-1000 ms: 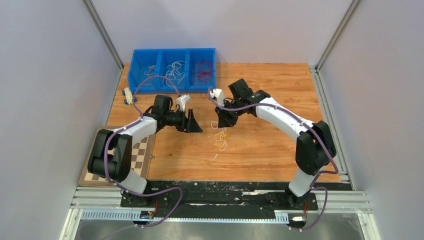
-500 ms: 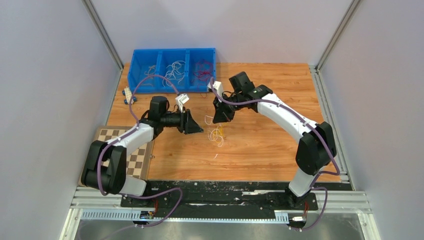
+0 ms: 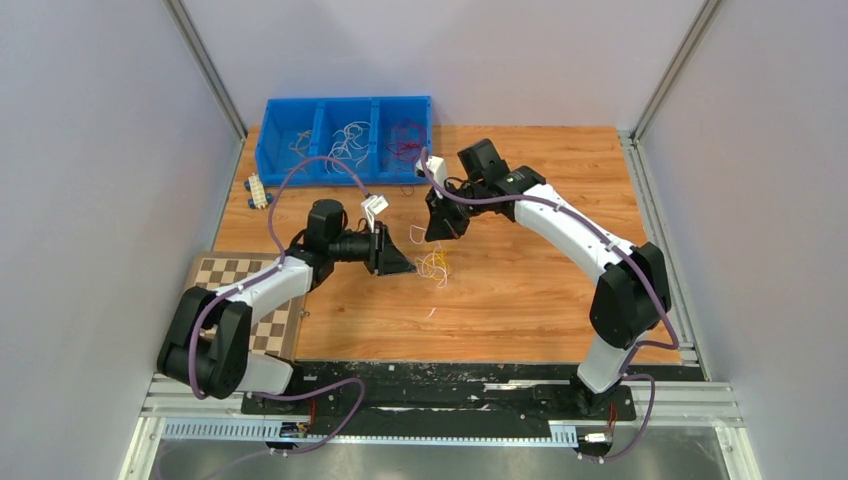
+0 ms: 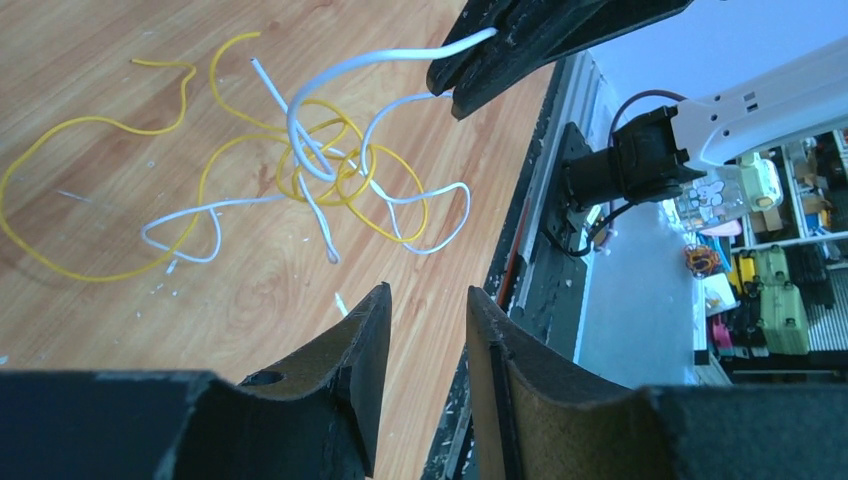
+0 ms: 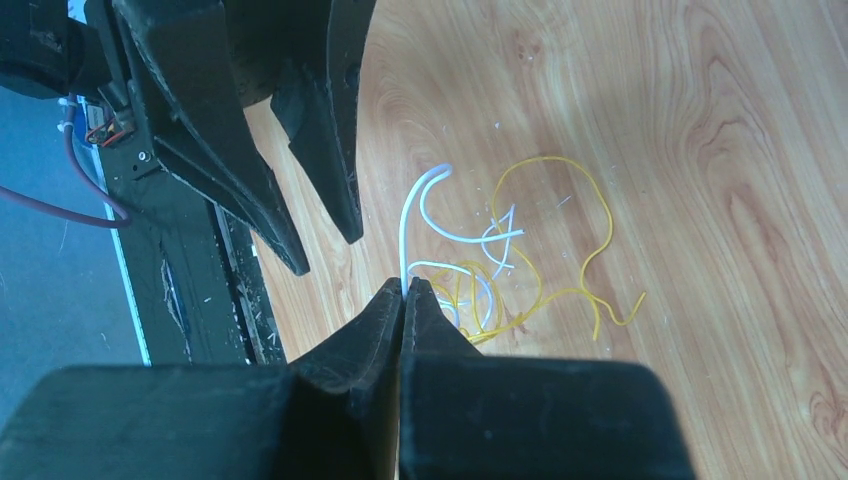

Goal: Untangle the cables

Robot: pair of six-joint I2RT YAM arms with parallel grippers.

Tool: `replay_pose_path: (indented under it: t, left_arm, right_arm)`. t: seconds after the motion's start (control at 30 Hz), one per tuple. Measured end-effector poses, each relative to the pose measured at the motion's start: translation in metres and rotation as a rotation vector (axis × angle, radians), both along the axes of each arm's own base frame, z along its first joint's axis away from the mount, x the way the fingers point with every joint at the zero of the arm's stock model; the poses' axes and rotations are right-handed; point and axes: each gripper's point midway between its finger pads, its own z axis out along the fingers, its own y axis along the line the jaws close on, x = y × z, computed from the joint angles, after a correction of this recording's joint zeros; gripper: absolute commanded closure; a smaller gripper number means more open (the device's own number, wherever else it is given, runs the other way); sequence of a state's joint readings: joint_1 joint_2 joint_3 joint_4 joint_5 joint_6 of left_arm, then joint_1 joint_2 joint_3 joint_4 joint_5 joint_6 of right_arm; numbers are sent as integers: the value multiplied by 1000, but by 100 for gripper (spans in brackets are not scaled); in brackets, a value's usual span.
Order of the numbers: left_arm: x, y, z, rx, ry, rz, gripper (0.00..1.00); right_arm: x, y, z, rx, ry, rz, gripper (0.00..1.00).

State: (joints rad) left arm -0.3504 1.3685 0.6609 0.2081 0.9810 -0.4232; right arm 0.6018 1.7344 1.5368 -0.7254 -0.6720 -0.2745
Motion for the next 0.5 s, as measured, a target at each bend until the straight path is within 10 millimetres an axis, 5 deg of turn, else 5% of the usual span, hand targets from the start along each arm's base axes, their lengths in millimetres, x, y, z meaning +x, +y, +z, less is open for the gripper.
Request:
replay_pose_path:
  t: [0.5]
  left_arm:
    - [1, -21, -10, -20, 91, 6, 57]
  right_arm:
    - [7, 2, 0, -10, 14, -46, 100]
